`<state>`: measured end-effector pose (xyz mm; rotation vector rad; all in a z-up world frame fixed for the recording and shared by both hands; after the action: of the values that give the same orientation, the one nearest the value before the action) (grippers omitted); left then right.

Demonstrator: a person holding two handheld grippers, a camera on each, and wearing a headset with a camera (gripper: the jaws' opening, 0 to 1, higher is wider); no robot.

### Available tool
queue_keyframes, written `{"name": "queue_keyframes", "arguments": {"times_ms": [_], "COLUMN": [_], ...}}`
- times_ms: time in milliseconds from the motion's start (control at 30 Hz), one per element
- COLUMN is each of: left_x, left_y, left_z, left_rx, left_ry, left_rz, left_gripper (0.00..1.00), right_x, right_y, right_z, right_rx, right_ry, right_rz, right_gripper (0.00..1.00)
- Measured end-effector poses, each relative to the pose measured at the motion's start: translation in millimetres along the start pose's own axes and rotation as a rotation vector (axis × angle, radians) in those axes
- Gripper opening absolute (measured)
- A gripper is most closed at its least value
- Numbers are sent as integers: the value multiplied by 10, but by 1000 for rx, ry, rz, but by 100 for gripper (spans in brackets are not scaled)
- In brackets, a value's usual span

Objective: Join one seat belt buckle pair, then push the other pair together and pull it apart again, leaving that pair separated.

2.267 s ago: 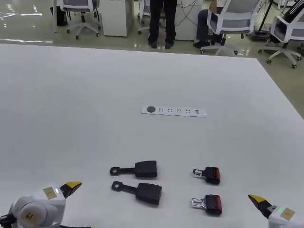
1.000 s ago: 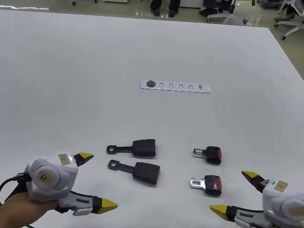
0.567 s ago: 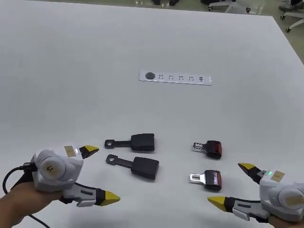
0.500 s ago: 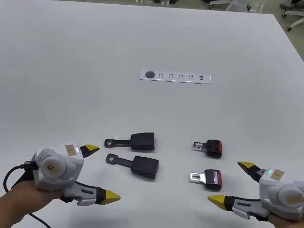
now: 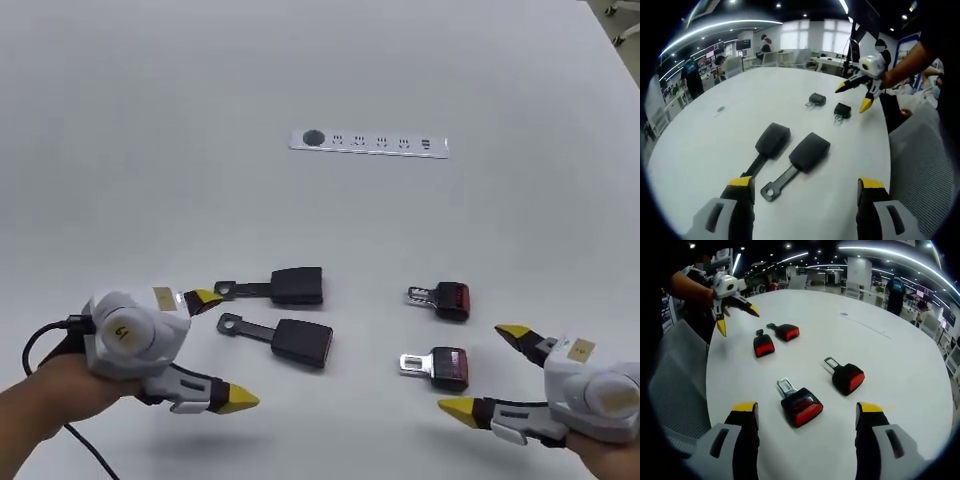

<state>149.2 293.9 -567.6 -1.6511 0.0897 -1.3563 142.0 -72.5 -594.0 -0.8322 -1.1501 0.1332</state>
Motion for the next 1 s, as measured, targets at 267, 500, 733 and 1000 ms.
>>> {"name": "queue_keyframes", "arguments": {"times_ms": [267,500,733,1000], "left_x": [62,56,106,134], "left_y": [137,317,464,610], "left_z": [15,34,47,40], "left_rx": [-39,-89,-129,-173], "left_ry": [52,117,155,220], "left_rz": [-1,4,6,16], "left_gripper": [82,74,71,66], "right_x": [8,22,-1,-16], "right_y": [75,127,172,199], "right_z": [-44,-49,-142,-186], "right_rx": [52,115,169,221], "right_ry": [-20,-36,-45,-52], "right_rz": [18,52,78,108], "right_gripper": [79,78,76,72]}}
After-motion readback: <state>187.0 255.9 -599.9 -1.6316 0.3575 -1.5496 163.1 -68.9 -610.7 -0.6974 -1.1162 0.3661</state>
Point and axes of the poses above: the centre of the closed fingertips' face, and the gripper's own axes: y roughly forward along the fingers, z roughly to its left, x roughly out of its top, the point moved 9 cm from there along -y, roughly backward along the fingers, and after that the axes turned 12 degrees about x, right-handed, at the moved point
